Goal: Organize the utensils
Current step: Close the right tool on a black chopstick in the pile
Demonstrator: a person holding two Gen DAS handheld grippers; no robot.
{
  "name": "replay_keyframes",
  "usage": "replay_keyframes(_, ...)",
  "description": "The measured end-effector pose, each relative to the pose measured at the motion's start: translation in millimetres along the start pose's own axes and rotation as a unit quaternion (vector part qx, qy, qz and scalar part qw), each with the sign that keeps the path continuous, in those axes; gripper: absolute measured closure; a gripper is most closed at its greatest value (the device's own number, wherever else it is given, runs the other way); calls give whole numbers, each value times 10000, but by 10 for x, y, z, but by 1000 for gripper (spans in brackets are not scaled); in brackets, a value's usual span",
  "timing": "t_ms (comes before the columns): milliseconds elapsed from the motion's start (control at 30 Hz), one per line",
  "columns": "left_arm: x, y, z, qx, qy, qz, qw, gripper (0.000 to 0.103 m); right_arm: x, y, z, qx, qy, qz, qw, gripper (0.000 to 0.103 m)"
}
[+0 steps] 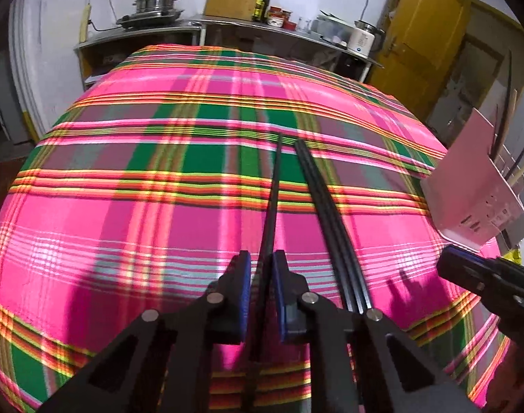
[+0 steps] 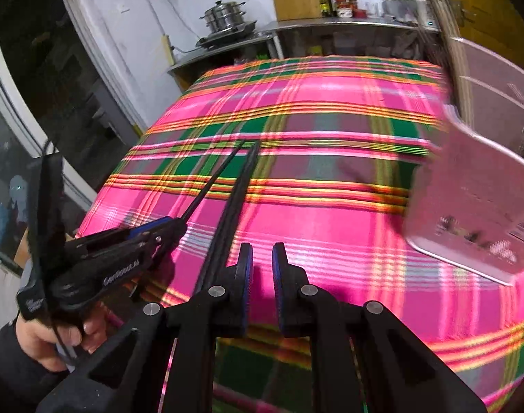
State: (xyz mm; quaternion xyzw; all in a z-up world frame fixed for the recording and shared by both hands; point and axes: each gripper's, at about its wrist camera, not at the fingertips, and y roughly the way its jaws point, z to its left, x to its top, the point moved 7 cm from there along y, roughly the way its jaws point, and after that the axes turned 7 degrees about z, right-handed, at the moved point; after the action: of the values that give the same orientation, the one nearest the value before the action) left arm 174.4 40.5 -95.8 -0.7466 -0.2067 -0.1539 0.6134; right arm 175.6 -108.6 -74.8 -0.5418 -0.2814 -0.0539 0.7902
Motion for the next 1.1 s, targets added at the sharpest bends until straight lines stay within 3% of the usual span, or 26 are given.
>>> replay_keyframes(167, 7, -6, 62, -2, -32, 40, 10000, 88, 154, 319, 114, 86, -48, 166, 9998, 91)
replay_keyframes(467, 236, 115, 16, -14, 359, 56, 9993, 82, 328, 679, 158, 74, -33, 344, 9994, 91)
replay_keyframes(1100, 432, 252, -125, 424, 1186, 17, 9920, 78, 488, 734, 48, -289, 10, 458, 9985, 92)
